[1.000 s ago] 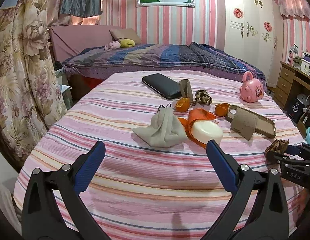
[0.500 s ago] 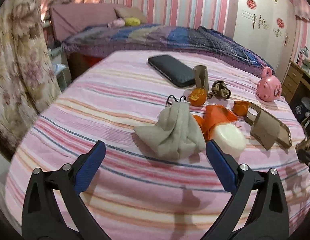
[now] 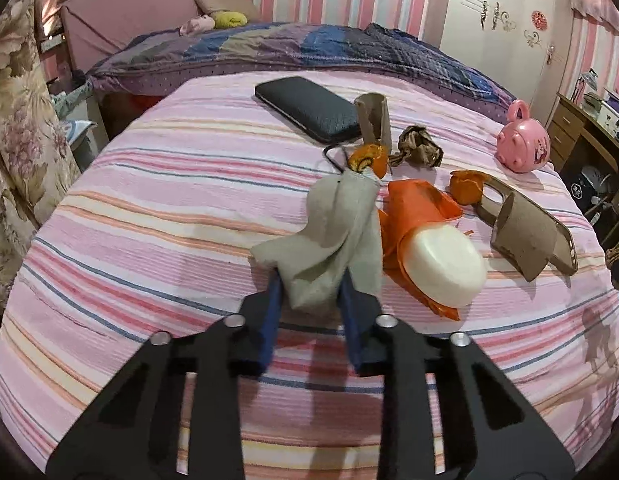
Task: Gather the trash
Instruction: 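Carry the brown cloth with the right tool while the left tool carries the grey sock to the basket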
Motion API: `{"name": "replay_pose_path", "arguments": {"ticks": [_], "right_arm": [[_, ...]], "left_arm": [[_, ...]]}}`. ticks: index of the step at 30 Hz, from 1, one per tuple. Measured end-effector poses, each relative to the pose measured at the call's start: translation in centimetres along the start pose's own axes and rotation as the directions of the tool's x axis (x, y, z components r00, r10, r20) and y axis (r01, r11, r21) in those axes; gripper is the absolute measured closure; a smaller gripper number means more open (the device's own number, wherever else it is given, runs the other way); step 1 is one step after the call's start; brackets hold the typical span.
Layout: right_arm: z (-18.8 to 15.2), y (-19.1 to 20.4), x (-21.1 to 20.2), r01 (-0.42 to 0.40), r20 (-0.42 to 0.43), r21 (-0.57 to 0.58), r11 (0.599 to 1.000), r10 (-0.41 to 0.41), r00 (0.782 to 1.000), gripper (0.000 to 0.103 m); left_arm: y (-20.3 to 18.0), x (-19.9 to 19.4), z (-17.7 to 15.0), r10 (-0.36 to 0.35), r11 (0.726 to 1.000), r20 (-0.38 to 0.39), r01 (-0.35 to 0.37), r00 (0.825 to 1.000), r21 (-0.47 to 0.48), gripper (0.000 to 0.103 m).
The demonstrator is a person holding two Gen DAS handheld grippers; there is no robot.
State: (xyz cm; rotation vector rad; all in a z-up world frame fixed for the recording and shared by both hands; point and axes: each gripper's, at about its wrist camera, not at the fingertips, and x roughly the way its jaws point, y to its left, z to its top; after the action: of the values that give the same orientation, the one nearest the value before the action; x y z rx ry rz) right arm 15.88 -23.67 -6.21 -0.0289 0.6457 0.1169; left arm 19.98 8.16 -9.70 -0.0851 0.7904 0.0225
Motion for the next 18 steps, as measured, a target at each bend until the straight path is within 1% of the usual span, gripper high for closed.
{"name": "replay_pose_path", "arguments": {"ticks": [5,7,10,15,18], "right_arm": [[0.1,-1.1,-0.7,0.008,0.018,0.009,1.000,-0.008,1.000,0.054],[0.1,-1.4,-1.0,0.012,0.024,0.011,1.000,-0.012,1.000,0.054],[0.0,-2.1,-1.4,0.020,0.031,0.013,1.000,-0.021,0.999,0.054],[-0.1,-3.4,-2.1,0.030,0.044,0.033,0.999,-0.031,0.999,0.054],[-0.1,-4.4,-2.7,0.034,0.056,0.053,0.998,-0.037,0.998,0.054]], "left_arm": [[0.1,-1.9,-0.5,0.062,0.998,0.070,-0.062,0.996,-0.005,0.083],[0.2,-3.4,-0.8,0.101,0.995,0.113,-0.101,0.988,-0.010,0.083],[0.3,-5.6,-0.9,0.138,0.990,0.163,-0.137,0.977,-0.022,0.083],[-0.7,-8.5,-0.8,0.143,0.990,0.222,-0.144,0.964,-0.011,0.083],[-2.2,-9.8,-0.7,0.119,0.992,0.238,-0.125,0.964,0.008,0.082]]}}
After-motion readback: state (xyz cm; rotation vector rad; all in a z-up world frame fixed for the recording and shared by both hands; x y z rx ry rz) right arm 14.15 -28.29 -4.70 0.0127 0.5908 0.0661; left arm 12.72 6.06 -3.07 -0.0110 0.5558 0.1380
